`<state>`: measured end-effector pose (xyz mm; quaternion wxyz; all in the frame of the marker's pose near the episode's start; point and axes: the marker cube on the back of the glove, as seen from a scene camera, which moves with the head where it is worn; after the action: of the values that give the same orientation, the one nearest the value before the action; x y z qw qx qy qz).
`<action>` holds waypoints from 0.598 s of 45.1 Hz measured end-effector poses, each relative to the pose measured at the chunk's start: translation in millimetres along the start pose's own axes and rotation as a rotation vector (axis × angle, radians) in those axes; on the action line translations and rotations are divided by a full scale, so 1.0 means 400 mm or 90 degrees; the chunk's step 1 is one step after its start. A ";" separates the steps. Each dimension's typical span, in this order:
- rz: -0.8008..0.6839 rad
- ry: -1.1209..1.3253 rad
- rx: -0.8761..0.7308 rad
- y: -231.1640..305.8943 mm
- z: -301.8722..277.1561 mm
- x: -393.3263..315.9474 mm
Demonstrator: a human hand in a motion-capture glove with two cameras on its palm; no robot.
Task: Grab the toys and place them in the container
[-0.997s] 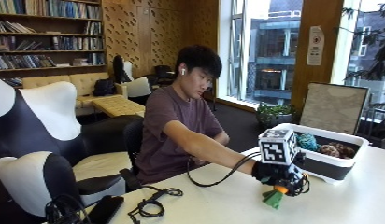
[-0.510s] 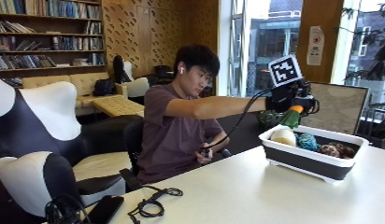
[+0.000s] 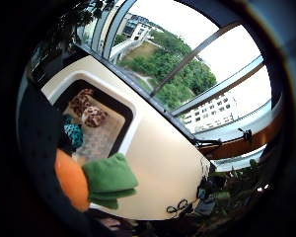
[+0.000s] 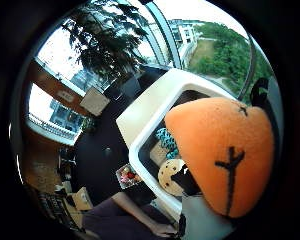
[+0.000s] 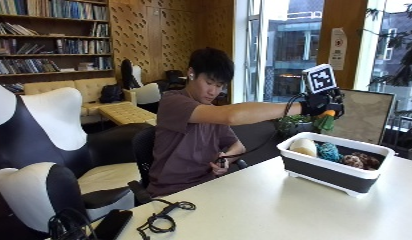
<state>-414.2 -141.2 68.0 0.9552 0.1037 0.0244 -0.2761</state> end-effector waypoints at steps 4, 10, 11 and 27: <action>0.096 0.046 -0.004 -0.028 0.023 -0.022; 0.010 -0.024 -0.047 -0.029 0.045 -0.082; 0.018 -0.015 -0.072 -0.027 0.053 -0.081; 0.094 0.030 -0.244 0.019 0.100 -0.035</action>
<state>-422.4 -135.9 110.1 0.9742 -0.0722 0.0909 -0.1934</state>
